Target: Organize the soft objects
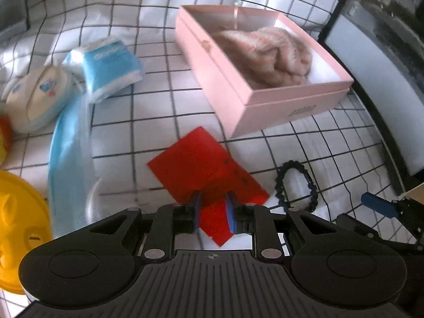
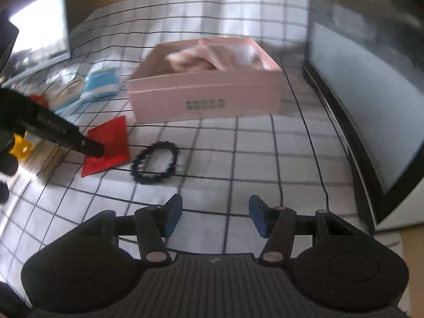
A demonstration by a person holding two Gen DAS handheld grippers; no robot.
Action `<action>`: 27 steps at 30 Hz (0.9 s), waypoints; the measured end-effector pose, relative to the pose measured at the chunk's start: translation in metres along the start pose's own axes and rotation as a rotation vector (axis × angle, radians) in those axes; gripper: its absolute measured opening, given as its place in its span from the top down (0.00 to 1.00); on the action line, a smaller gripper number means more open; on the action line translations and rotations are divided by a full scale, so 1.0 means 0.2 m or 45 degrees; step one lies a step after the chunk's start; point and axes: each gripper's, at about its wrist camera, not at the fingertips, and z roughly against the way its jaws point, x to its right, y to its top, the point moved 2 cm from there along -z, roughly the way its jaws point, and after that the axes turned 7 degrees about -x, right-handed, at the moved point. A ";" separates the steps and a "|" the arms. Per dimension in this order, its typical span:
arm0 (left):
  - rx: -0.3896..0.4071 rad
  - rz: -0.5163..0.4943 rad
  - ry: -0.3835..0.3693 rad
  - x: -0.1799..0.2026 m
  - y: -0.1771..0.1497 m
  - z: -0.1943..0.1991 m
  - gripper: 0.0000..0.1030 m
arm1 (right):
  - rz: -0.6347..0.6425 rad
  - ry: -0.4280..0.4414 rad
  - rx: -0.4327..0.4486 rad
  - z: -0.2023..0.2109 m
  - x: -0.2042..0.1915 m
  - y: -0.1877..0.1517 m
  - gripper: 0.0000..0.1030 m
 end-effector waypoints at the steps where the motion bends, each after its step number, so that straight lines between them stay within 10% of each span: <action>1: 0.000 -0.006 0.008 0.03 0.00 0.00 0.68 | -0.007 0.014 0.021 0.00 0.01 -0.01 0.41; 12: 0.064 0.534 0.012 -0.09 0.02 0.01 0.64 | 0.159 0.025 0.103 -0.02 -0.05 -0.08 0.14; 17: 0.076 0.561 0.014 -0.06 0.06 -0.02 0.62 | 0.190 0.073 0.092 -0.03 -0.06 -0.08 0.08; 27: 0.079 0.458 0.070 0.11 0.16 -0.10 0.11 | 0.246 0.118 0.068 -0.04 -0.07 -0.09 0.00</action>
